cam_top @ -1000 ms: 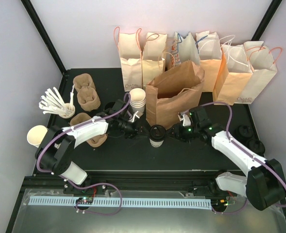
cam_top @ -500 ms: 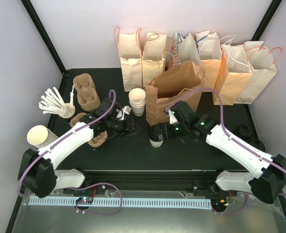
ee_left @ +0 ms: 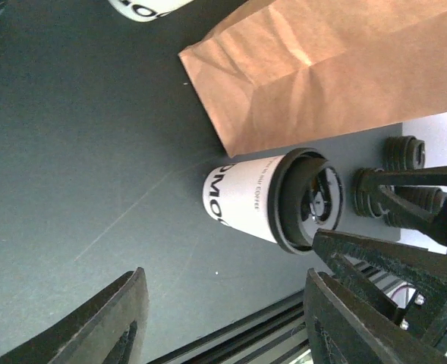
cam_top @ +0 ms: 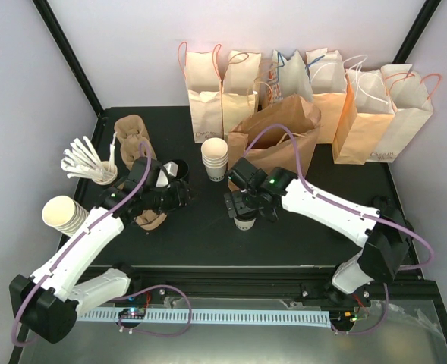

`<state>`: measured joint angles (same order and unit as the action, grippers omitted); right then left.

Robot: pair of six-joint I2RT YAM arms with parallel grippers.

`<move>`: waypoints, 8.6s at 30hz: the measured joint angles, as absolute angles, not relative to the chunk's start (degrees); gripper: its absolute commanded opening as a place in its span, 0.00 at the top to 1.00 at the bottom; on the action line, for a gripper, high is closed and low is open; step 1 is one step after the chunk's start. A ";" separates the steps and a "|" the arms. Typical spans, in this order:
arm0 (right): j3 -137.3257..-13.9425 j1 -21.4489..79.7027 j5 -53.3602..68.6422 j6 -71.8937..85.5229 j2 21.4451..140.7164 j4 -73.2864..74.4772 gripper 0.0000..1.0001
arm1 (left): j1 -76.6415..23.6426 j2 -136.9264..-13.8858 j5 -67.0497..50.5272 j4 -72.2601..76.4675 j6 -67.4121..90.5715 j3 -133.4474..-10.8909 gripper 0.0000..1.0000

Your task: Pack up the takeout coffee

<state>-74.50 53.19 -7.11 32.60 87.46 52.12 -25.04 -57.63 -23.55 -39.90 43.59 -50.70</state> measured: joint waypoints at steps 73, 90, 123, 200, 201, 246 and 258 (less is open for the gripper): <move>-106.43 57.41 -44.66 10.59 67.37 52.73 0.48 | -31.29 -76.62 -22.39 -36.88 40.58 -79.48 0.01; -96.38 53.95 -44.93 13.37 59.55 53.25 0.48 | -38.24 -108.49 -7.35 -65.28 40.49 -120.31 0.21; -107.39 52.29 -22.68 23.55 71.18 76.49 0.50 | -44.40 -89.82 -19.31 -72.31 35.44 -103.79 0.94; -87.61 78.00 -23.99 19.18 74.83 73.54 0.51 | -45.65 -85.52 -3.09 -74.81 22.98 -97.62 0.98; -87.39 78.43 -24.47 19.18 74.91 73.69 0.51 | -45.78 -85.25 -2.35 -74.81 22.92 -98.10 0.99; -72.47 80.60 -35.97 19.51 79.77 70.81 0.54 | -48.84 -73.21 -2.83 -67.42 19.16 -89.71 0.98; -70.08 80.51 -36.60 20.43 79.81 69.32 0.55 | -48.84 -73.23 -3.05 -67.31 19.16 -89.43 0.99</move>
